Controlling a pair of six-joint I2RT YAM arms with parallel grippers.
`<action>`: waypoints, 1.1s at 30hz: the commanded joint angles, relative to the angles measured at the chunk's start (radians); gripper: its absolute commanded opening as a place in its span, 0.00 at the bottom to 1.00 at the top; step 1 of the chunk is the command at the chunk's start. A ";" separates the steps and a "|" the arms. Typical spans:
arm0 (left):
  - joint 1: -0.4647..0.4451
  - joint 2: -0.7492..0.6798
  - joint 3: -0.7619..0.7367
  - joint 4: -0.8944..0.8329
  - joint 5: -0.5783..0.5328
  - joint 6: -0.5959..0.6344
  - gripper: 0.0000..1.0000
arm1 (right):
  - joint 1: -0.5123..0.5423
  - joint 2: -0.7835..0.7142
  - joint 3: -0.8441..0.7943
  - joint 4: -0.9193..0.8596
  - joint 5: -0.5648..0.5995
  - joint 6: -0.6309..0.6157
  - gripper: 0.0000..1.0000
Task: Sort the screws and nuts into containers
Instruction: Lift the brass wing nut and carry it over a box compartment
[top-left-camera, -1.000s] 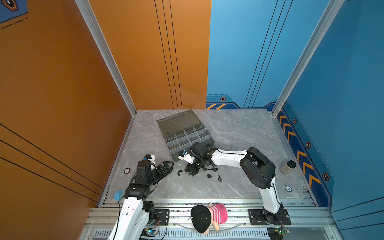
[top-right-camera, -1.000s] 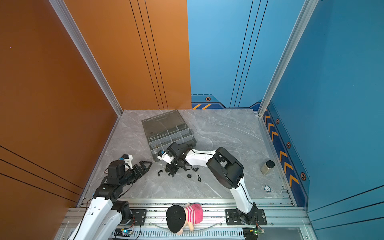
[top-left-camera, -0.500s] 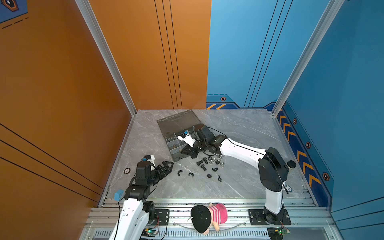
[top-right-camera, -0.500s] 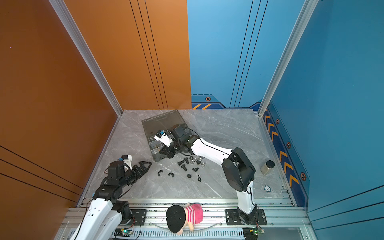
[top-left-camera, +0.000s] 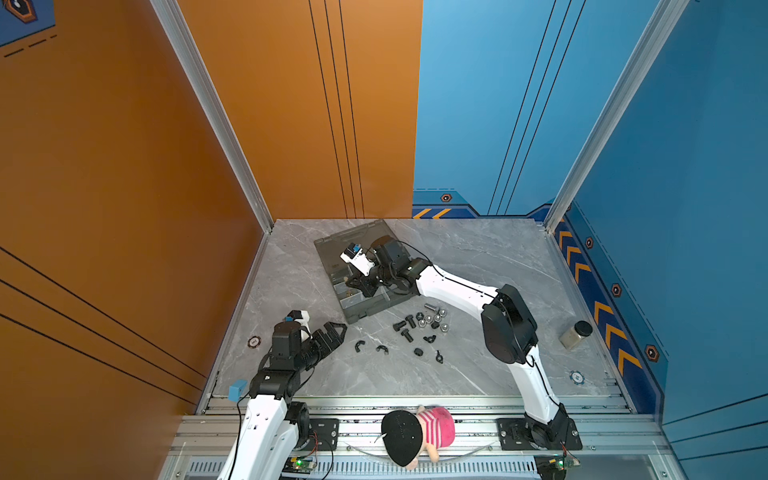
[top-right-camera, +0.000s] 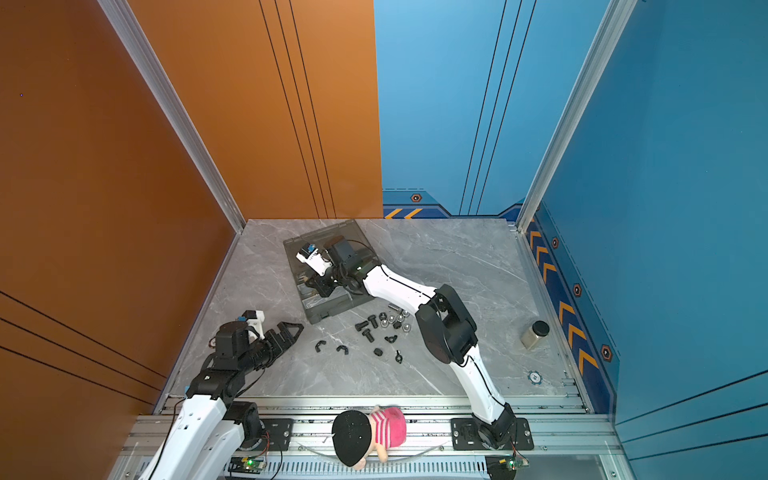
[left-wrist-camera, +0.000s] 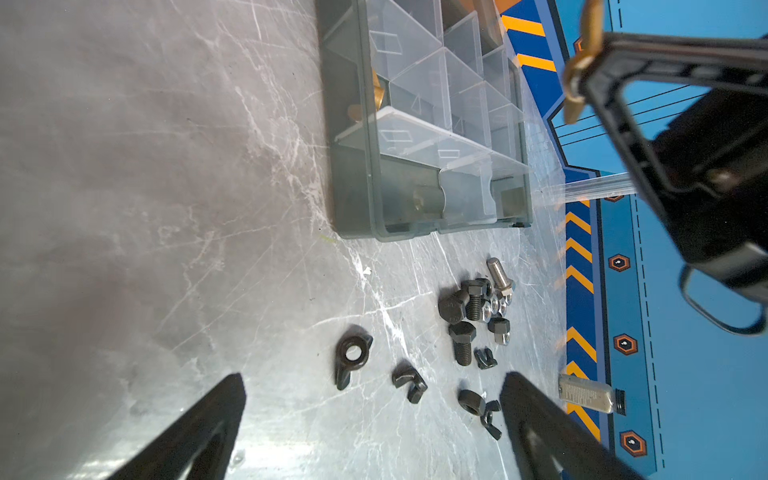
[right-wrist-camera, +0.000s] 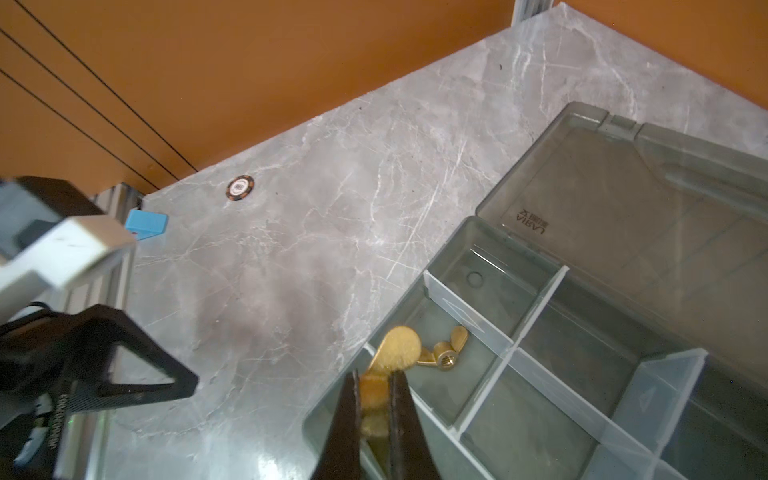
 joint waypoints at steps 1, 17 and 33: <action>0.014 -0.002 -0.002 0.010 0.031 0.005 0.98 | -0.006 0.041 0.068 0.059 0.045 0.043 0.00; 0.030 -0.015 -0.007 0.005 0.037 0.012 0.98 | -0.009 0.120 0.075 0.127 0.048 0.103 0.00; 0.040 -0.015 -0.007 0.002 0.035 0.011 0.98 | 0.008 0.168 0.075 0.173 0.059 0.134 0.00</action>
